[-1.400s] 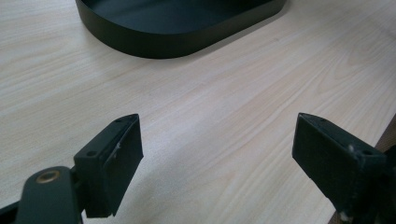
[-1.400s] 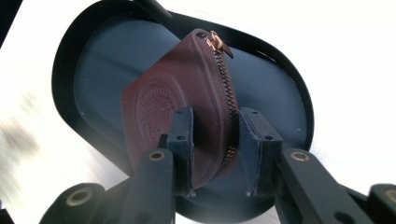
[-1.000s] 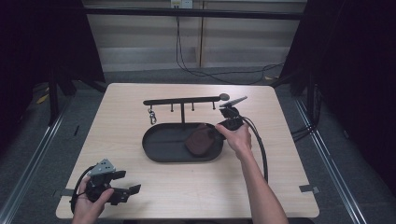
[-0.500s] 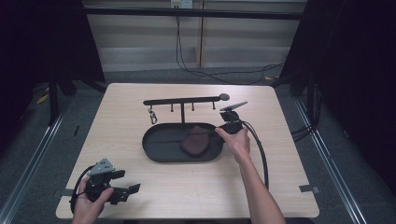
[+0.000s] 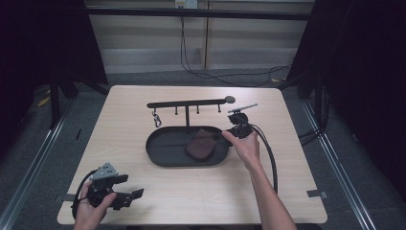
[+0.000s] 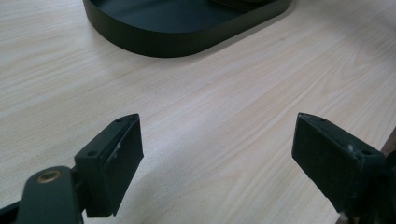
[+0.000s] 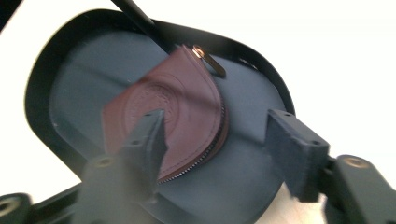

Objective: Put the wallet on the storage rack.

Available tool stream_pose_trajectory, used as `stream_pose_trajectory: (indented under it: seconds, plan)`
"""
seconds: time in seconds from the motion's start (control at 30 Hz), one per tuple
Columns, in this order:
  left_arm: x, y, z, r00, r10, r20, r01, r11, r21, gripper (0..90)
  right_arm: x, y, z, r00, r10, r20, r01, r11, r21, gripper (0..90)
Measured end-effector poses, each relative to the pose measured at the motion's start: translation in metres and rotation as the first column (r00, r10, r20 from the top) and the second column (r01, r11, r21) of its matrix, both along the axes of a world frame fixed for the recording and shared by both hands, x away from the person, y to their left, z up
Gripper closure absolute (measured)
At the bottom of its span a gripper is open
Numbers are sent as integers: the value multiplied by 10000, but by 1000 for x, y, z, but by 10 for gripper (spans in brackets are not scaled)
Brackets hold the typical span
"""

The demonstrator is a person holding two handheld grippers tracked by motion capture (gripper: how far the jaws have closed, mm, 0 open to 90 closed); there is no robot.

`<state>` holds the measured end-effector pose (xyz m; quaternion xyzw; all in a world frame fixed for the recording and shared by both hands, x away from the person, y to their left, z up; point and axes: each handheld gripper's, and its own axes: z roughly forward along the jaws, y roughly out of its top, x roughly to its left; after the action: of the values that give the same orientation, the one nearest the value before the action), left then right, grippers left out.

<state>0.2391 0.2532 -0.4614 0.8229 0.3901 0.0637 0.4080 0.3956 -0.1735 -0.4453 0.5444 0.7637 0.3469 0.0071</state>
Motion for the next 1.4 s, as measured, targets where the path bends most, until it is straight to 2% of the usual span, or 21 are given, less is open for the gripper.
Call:
stream_pose_trajectory:
  seconds: [0.13,0.2,0.3,0.43,0.47,0.57,0.67,1.0,1.13,1.23,1.3,1.4]
  plan:
    - [1,1,0,10000,73,-16,-73,10000,-47,164,-6,-4,-2,9999,-17,-125,18,10000,92,237]
    - [0,1,0,9999,144,-19,-144,9999,-73,164,-10,-7,0,9998,-108,139,108,9999,32,216]
    - [1,1,0,9998,175,-45,-175,9998,-83,164,-16,-10,4,9990,-128,432,120,9998,187,167]
    - [1,2,0,9997,242,-69,-242,9997,-57,166,-25,-17,1,9983,-133,571,120,9997,224,167]
    - [1,3,-1,9995,291,-95,-292,9995,-76,166,-28,-19,0,9981,-128,603,122,9999,104,167]
    - [2,3,-1,9991,397,-147,-398,9992,-62,166,-37,-27,-2,9966,-204,797,187,9996,208,167]
    - [3,3,-2,9990,417,-150,-417,9991,-21,166,-45,-34,2,9943,-306,1025,265,9988,411,153]
    - [3,5,-1,9989,442,-146,-443,9990,-71,166,-76,-57,14,9843,-483,1697,456,9988,197,156]
    - [3,5,-1,9988,467,-172,-469,9988,-130,166,-89,-64,13,9835,-428,1760,423,9991,63,172]
    - [3,5,-2,9986,497,-183,-499,9987,-101,166,-98,-73,11,9829,-519,1770,490,9986,205,170]
    - [3,5,-2,9986,487,-197,-489,9987,-126,166,-105,-78,9,9807,-642,1846,664,9978,-57,171]
    - [3,3,-3,9987,449,-247,-452,9989,-121,166,-116,-88,6,9793,-772,1870,813,9966,-144,171]
